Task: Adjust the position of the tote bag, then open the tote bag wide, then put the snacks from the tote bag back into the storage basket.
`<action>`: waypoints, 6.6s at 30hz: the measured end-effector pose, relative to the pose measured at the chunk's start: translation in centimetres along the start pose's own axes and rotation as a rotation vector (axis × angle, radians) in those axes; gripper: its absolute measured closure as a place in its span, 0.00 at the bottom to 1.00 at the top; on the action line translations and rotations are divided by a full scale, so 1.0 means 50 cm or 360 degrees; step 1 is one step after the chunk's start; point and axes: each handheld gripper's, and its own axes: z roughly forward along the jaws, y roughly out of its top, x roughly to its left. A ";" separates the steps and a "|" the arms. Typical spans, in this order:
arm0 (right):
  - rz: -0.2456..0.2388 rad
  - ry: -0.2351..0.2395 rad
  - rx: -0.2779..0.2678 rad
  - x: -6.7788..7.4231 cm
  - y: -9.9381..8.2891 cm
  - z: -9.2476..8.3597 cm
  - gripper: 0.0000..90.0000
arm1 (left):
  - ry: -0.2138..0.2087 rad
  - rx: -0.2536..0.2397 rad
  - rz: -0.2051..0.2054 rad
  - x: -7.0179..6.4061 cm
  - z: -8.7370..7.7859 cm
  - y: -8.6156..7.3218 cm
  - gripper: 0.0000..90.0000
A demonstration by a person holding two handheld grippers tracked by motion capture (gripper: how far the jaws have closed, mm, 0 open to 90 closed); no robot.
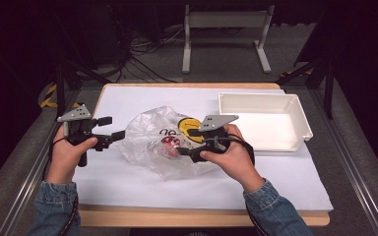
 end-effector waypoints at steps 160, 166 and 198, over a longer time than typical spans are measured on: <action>0.0180 -0.0289 0.0168 0.000 -0.082 0.219 0.26 | 0.0096 0.0046 -0.0082 0.028 -0.015 -0.035 0.15; 0.0149 -0.0285 0.0147 0.005 -0.063 0.204 0.26 | 0.0101 0.0044 -0.0085 0.029 -0.015 -0.035 0.15; -0.0023 -0.0126 0.0027 -0.006 0.082 0.069 0.26 | 0.0104 0.0014 -0.0063 0.029 -0.027 -0.029 0.15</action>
